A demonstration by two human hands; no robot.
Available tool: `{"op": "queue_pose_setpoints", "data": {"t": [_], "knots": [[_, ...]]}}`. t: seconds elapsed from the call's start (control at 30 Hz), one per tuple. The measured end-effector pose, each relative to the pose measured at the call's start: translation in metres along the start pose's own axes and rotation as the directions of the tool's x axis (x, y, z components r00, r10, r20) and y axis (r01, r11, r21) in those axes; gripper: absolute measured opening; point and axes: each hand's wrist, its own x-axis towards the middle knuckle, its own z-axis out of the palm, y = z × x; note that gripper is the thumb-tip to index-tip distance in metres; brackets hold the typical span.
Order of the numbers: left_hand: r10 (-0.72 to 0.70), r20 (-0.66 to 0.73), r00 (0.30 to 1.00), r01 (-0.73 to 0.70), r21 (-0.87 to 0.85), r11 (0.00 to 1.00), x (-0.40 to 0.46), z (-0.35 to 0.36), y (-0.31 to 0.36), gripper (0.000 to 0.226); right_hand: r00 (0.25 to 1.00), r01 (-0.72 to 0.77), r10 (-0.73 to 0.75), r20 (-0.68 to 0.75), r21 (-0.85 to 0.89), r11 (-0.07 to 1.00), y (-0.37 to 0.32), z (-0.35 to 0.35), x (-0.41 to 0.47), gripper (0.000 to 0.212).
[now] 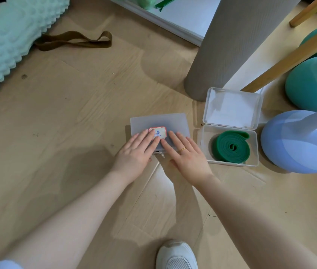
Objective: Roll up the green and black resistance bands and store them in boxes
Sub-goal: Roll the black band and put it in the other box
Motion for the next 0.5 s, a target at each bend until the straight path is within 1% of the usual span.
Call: {"op": "queue_pose_setpoints", "data": {"t": [0.03,0.07,0.13,0.23,0.33,0.4,0.43,0.47,0.5], "knots": [[0.003,-0.025,1.0,-0.003,0.002,1.0,0.0,0.003,0.0,0.07,0.997,0.006,-0.008,-0.074,-0.02,1.0,-0.003,0.002,0.001,0.05],[0.003,-0.05,0.999,-0.002,0.006,1.0,0.001,0.005,-0.001,0.063,0.992,0.009,-0.015,-0.123,-0.05,0.999,-0.004,0.004,0.003,0.046],[-0.011,-0.084,0.996,0.011,0.007,1.0,0.002,0.01,-0.003,0.053,0.989,-0.019,0.001,-0.147,-0.117,0.993,-0.004,0.006,0.01,0.046],[-0.026,-0.083,0.996,0.026,-0.001,1.0,0.004,0.017,-0.006,0.054,0.983,-0.055,0.027,-0.18,-0.148,0.988,-0.002,0.011,0.016,0.04],[-0.034,-0.067,0.997,0.033,-0.025,0.999,0.003,0.019,-0.006,0.058,0.971,-0.035,0.009,-0.238,-0.107,0.994,0.001,0.012,0.014,0.036],[-0.031,-0.048,0.998,0.029,-0.051,0.998,0.004,0.019,-0.006,0.054,0.975,-0.031,0.011,-0.222,-0.085,0.996,0.002,0.009,0.016,0.033],[-0.035,-0.037,0.999,0.032,-0.07,0.997,0.006,0.018,-0.006,0.051,0.982,-0.036,0.027,-0.189,-0.049,0.998,0.003,0.007,0.018,0.03],[-0.04,-0.026,0.999,0.037,-0.091,0.995,0.008,0.014,-0.007,0.049,0.988,-0.048,0.048,-0.149,0.002,0.999,0.006,0.006,0.022,0.032],[-0.039,-0.02,0.999,0.036,-0.11,0.993,0.009,0.011,-0.009,0.049,0.993,-0.065,0.071,-0.098,0.062,0.996,0.01,0.005,0.026,0.04]]}}
